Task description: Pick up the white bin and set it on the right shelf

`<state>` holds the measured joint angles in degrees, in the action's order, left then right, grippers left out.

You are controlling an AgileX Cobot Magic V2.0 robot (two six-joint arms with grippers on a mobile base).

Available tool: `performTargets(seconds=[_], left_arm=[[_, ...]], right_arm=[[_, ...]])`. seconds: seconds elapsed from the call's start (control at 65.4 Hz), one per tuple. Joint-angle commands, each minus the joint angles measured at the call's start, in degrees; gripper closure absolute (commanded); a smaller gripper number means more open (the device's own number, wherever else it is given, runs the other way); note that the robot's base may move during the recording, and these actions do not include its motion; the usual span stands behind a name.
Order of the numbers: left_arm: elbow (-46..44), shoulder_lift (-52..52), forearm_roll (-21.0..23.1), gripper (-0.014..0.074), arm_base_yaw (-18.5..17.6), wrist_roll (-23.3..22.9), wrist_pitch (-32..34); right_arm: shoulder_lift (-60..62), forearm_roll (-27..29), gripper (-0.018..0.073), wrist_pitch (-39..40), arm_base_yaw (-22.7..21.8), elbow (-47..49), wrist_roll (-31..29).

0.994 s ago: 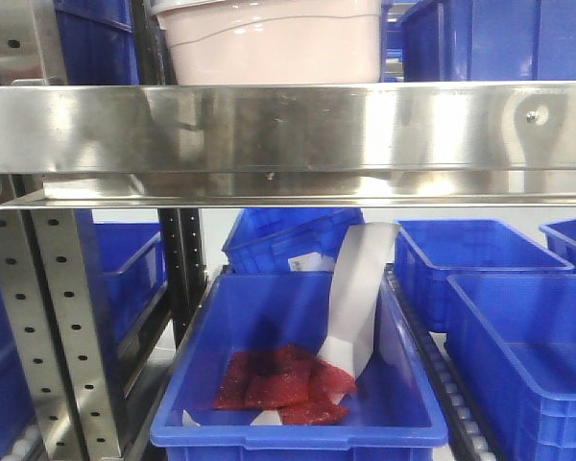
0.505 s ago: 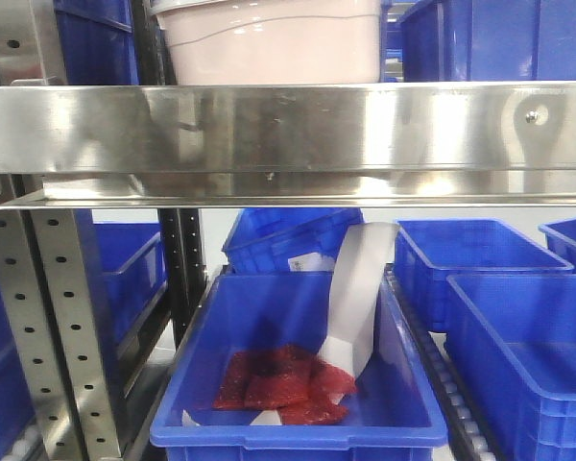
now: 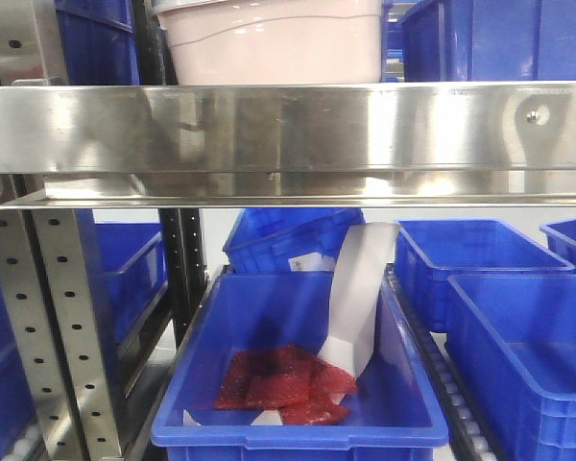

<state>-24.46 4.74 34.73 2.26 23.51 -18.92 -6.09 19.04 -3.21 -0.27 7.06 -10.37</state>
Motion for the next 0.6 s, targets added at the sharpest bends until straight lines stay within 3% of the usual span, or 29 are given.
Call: performTargets(seconds=[0.0, 0.199, 0.581], left_arm=[[-1.4, 0.7, 1.0, 0.0712, 0.1, 0.1, 3.6], [-1.4, 0.7, 1.0, 0.0712, 0.1, 0.1, 3.6], [-1.4, 0.7, 1.0, 0.0712, 0.1, 0.1, 3.6]], right_arm=[[-0.7, -5.1, 0.0520, 6.8, 0.0, -0.8, 7.8], [1.0, -8.0, 0.0520, 17.7, 0.0, -8.8, 7.9], [7.7, -11.7, 0.0520, 9.8, 0.0, -8.7, 7.8]])
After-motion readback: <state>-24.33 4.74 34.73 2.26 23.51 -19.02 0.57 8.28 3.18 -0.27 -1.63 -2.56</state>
